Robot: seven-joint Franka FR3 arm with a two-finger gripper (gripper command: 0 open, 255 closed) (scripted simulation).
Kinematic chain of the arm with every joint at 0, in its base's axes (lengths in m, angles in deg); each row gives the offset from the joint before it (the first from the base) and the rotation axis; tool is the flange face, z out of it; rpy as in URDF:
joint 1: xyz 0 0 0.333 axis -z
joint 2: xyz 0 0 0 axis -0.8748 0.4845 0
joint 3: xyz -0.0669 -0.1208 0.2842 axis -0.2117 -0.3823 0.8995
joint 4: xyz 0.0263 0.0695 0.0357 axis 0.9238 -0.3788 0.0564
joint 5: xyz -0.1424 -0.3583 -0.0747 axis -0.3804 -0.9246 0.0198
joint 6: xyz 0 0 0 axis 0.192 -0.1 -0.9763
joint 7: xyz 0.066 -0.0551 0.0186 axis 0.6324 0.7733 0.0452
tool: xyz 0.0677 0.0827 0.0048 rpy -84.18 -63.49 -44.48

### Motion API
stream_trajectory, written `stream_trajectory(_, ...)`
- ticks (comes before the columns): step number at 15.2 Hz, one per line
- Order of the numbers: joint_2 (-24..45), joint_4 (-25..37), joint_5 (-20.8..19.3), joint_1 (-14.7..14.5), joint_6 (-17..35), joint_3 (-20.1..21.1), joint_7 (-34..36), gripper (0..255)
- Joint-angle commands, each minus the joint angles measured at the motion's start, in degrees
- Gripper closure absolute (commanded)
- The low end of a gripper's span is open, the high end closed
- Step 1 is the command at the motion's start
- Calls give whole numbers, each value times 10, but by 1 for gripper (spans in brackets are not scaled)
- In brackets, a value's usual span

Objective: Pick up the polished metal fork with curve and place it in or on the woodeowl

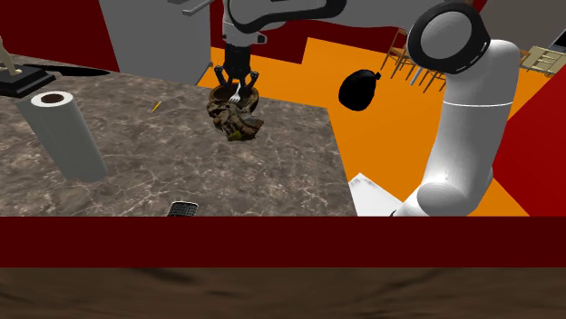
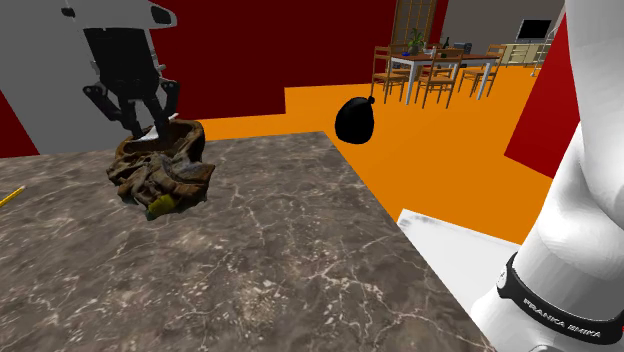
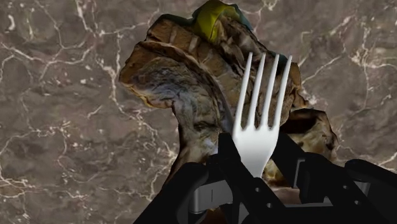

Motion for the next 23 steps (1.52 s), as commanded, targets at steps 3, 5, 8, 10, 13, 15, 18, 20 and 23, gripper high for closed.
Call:
stream_trajectory(3, 3, -11, -1, 1, 13, -1, 0, 255)
stream_trajectory(5, 3, -11, -1, 1, 13, -1, 0, 255)
stream_trajectory(8, 3, -11, -1, 1, 13, -1, 0, 255)
stream_trajectory(10, 3, -11, -1, 1, 13, -1, 0, 0)
stream_trajectory(13, 3, -11, -1, 1, 13, -1, 0, 0)
stream_trajectory(15, 3, -11, -1, 1, 13, -1, 0, 0)
stream_trajectory(18, 0, 44, 1, -2, -43, 1, -2, 0)
stream_trajectory(20, 1, 60, 1, -4, -59, 1, -3, 0)
stream_trajectory(23, 1, 60, 1, -4, -59, 1, -3, 0)
